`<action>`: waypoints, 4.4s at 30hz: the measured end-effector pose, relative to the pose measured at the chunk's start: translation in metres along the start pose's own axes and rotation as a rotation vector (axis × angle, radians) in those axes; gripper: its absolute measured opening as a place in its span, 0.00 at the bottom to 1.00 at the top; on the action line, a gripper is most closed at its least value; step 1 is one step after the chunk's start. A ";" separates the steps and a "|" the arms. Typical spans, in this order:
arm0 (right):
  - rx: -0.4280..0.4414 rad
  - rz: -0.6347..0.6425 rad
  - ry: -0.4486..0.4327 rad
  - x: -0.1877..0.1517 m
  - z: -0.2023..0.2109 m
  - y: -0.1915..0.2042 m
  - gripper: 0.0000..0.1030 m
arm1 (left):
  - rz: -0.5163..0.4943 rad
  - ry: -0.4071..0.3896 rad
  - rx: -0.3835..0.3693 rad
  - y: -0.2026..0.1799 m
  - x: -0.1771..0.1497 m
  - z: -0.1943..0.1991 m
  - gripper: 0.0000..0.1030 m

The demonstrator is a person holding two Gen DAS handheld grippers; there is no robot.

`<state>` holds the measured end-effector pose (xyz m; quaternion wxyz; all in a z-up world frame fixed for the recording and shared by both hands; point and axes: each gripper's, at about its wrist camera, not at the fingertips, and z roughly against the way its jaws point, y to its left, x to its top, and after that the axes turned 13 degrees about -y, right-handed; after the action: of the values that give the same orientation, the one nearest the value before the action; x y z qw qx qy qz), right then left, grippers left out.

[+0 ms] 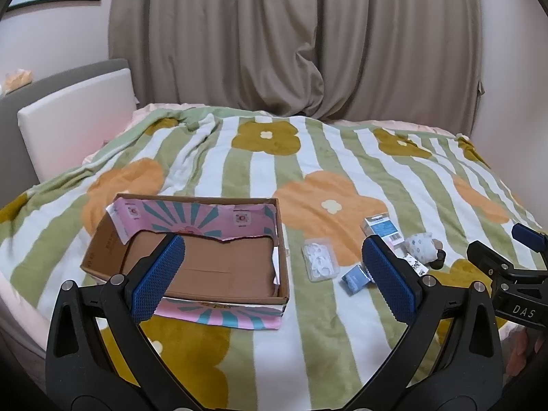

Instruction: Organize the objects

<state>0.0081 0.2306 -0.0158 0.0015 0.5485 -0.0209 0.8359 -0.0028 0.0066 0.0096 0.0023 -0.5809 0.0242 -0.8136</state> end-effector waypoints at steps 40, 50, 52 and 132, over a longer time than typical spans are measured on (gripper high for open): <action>0.018 0.007 -0.011 0.004 0.007 -0.003 1.00 | 0.001 0.005 -0.007 -0.010 -0.003 0.001 1.00; 0.024 0.014 -0.028 0.006 0.009 -0.004 1.00 | 0.009 0.005 -0.020 -0.010 -0.002 0.002 1.00; 0.026 0.012 -0.027 0.006 0.009 -0.004 1.00 | 0.009 0.005 -0.019 -0.011 -0.002 0.002 1.00; 0.099 0.081 0.278 -0.061 -0.174 -0.112 0.99 | -0.171 0.375 -0.210 -0.172 -0.110 -0.192 1.00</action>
<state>-0.1247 0.3504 -0.1370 -0.0565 0.4255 -0.0013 0.9032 -0.1440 0.1888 -0.1497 -0.1319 -0.4164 0.0595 -0.8976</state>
